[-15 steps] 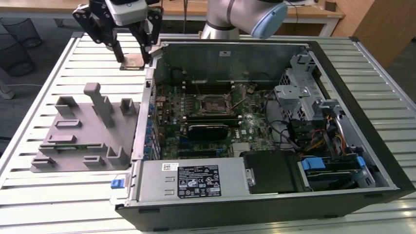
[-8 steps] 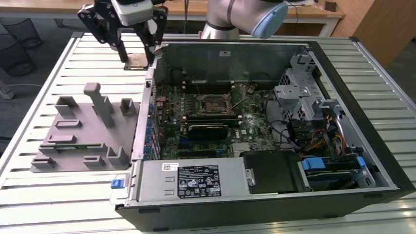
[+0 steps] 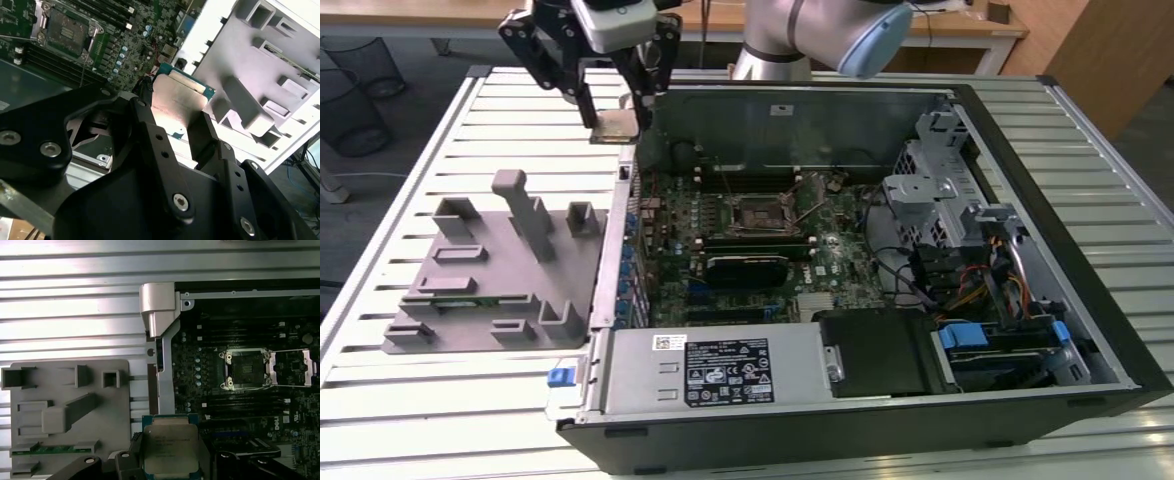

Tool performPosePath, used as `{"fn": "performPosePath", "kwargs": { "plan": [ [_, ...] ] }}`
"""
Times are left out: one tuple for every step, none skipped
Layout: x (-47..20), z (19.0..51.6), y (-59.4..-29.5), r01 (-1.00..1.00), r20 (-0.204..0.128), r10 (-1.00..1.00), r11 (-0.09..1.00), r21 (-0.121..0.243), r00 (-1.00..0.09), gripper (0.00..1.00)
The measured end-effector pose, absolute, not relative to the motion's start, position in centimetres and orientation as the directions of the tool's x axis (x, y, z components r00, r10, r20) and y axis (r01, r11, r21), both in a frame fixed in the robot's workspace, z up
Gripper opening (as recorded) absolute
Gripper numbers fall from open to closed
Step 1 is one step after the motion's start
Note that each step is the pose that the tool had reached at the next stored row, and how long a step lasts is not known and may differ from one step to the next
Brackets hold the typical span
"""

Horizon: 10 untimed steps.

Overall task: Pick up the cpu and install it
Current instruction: 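Pick up the cpu and move it towards the insertion slot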

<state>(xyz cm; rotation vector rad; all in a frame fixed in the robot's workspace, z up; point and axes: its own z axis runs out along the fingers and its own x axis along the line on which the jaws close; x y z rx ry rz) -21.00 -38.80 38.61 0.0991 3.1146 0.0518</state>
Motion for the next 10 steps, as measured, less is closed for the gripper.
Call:
{"fn": "performPosePath", "kwargs": {
  "plan": [
    [-20.8, 38.6, -38.8, 0.063, -0.024, 0.064, 0.997, 0.034, -0.998, 0.53],
    [-20.6, 38.6, -38.8, 0.063, -0.024, 0.064, 0.997, 0.034, -0.998, 0.53],
    [-20.5, 38.6, -38.8, 0.063, -0.024, 0.064, 0.997, 0.034, -0.998, 0.53],
    [-20.3, 38.6, -38.8, 0.063, -0.024, 0.064, 0.997, 0.034, -0.998, 0.53],
    [-19.7, 38.6, -38.8, 0.063, -0.024, 0.064, 0.997, 0.034, -0.998, 0.53],
    [-19.5, 38.6, -38.8, 0.063, -0.024, 0.064, 0.997, 0.034, -0.998, 0.53],
    [-19.3, 38.6, -38.8, 0.063, -0.024, 0.064, 0.997, 0.034, -0.998, 0.53],
    [-19.1, 38.6, -38.8, 0.063, -0.024, 0.064, 0.997, 0.034, -0.998, 0.53],
    [-18.8, 38.6, -38.8, 0.063, -0.024, 0.064, 0.997, 0.034, -0.998, 0.53],
    [-18.5, 38.6, -38.8, 0.063, -0.024, 0.064, 0.997, 0.034, -0.998, 0.53]
  ]
}}
